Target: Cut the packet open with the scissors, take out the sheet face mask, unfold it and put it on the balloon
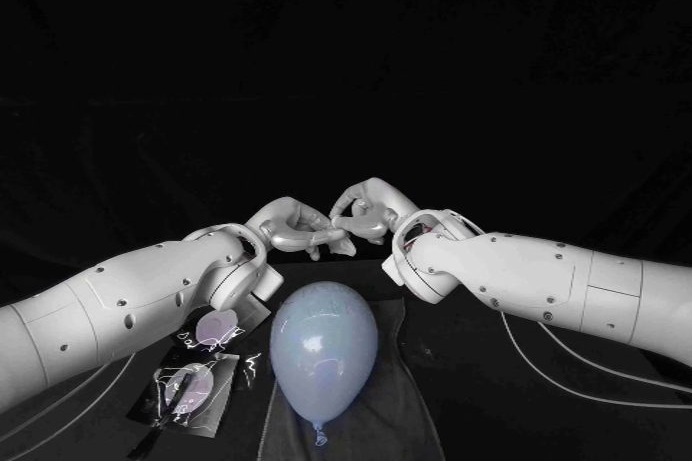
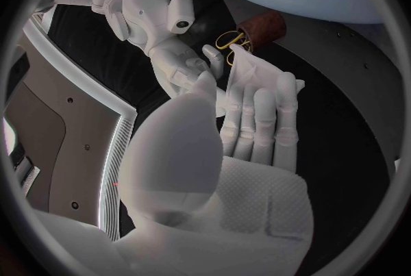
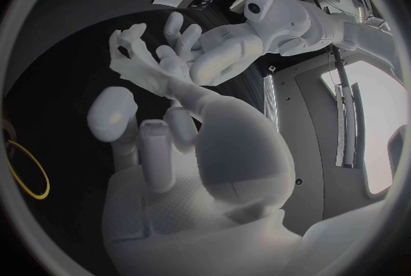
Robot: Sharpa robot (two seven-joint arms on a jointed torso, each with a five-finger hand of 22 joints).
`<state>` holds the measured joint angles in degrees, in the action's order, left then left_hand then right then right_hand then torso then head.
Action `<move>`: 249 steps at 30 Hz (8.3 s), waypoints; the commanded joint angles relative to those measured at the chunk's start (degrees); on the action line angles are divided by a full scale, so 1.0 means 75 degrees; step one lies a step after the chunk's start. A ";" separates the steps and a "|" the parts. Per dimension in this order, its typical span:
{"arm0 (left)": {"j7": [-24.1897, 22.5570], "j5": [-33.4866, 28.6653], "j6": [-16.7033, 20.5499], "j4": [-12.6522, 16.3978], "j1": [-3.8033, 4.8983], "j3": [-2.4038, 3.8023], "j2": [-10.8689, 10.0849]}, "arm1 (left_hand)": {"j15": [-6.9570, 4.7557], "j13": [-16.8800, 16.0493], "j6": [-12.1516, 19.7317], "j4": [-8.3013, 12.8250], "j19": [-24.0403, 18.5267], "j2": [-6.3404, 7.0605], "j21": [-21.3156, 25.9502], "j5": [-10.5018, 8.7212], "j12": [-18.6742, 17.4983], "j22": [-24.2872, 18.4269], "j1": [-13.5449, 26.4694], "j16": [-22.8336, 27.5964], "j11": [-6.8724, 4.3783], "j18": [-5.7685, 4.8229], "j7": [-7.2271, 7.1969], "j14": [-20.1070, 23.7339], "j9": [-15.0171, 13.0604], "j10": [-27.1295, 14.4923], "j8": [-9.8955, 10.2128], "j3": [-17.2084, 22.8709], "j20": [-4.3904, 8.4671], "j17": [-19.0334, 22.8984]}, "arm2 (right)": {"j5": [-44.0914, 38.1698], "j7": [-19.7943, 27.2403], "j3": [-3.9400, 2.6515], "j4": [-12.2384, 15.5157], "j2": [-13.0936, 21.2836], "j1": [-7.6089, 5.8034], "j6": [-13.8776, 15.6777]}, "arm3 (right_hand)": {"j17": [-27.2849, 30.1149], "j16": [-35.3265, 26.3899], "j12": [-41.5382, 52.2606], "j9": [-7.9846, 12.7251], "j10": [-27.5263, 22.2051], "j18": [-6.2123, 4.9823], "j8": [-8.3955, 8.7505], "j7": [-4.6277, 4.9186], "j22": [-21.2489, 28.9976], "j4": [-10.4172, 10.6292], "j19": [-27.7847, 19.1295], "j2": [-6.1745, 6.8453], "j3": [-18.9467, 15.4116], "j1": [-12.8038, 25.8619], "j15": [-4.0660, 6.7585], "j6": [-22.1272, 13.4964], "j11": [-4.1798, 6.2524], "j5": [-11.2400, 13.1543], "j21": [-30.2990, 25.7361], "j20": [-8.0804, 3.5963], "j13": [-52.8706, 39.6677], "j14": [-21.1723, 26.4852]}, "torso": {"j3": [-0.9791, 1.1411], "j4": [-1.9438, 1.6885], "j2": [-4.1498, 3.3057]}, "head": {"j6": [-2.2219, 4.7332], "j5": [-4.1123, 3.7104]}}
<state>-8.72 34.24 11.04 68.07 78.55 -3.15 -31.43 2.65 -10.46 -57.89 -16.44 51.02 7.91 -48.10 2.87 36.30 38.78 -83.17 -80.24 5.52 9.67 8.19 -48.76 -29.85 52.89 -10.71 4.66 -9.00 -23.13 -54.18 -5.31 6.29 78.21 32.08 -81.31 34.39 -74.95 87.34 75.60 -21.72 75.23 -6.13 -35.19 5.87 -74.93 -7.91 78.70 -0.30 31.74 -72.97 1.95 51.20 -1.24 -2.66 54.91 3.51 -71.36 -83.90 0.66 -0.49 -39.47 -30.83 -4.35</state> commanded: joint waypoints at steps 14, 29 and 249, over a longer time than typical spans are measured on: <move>0.0650 0.0408 0.0271 -0.0093 -0.0005 0.0016 0.0019 | -0.0009 -0.0113 -0.0015 -0.0041 0.0124 0.0155 -0.0136 -0.0025 0.0193 0.0107 0.0292 -0.0122 -0.0006 0.0098 0.0018 -0.0179 -0.0102 -0.0027 -0.0106 -0.0774 0.0073 -0.0038 | -0.0123 0.0213 -0.0004 0.0036 0.0038 -0.0002 0.0154 | -0.1161 0.0067 0.0074 0.0022 0.0169 0.0046 -0.0111 -0.0026 -0.0992 -0.0060 0.0128 0.0087 0.0271 0.0129 0.0071 0.0109 0.0006 -0.0051 0.0211 0.0012 -0.0093 -0.0583 | -0.0006 0.0003 0.0005 | 0.0017 -0.0011; 0.0973 0.0561 0.0122 -0.0092 -0.0036 0.0015 0.0059 | 0.0081 -0.0238 0.0335 -0.0075 0.0075 0.0329 -0.0102 -0.0022 0.0344 0.0142 0.0722 -0.0129 0.0110 0.0082 0.0143 -0.0098 -0.0230 -0.0487 -0.0108 -0.1595 0.0029 -0.0034 | -0.0076 0.0201 -0.0001 -0.0167 -0.0128 0.0002 0.0068 | -0.1244 0.0089 0.0184 0.0102 0.0348 0.0069 -0.0254 -0.0065 -0.1024 -0.0135 0.0190 0.0368 0.0749 0.0479 0.0108 0.0219 0.0041 -0.0885 0.0422 -0.0021 -0.0274 -0.0621 | -0.0001 -0.0002 0.0003 | -0.0014 -0.0009; 0.0566 0.0538 -0.0022 -0.0370 -0.0040 0.0021 -0.0195 | 0.0595 0.0243 0.1811 0.2603 -0.0945 0.0623 -0.0664 -0.0018 -0.0015 0.1163 0.0514 0.0006 0.0696 0.0102 0.0359 0.0643 0.0205 -0.2205 0.0535 0.3319 -0.0451 0.0263 | 0.4600 0.1674 0.0042 -0.0477 0.0335 0.0418 -0.1449 | -0.0896 0.0040 0.0442 0.0759 0.0247 -0.0050 -0.0539 0.0079 -0.0864 0.0128 -0.0229 0.0136 0.0795 0.0048 -0.0033 -0.0103 -0.0104 -0.0016 -0.0245 0.0109 -0.0282 -0.0453 | -0.0003 -0.0006 0.0002 | -0.0111 0.0054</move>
<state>-3.94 36.08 11.60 65.26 78.19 -3.05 -33.00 7.17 -8.69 -44.28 3.03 43.83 13.17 -53.37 2.87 35.94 47.57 -79.26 -79.81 10.66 9.43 10.67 -44.21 -28.35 36.86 -6.92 29.78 -11.91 -21.23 -25.46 6.07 6.66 74.92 34.69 -78.09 25.19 -74.95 87.31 78.64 -15.91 76.77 -6.42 -39.03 6.43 -74.90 -6.95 77.16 0.76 37.42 -73.09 1.44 50.05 -1.95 -2.73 53.12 4.42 -73.42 -84.03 0.68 -0.49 -39.46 -31.67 -3.96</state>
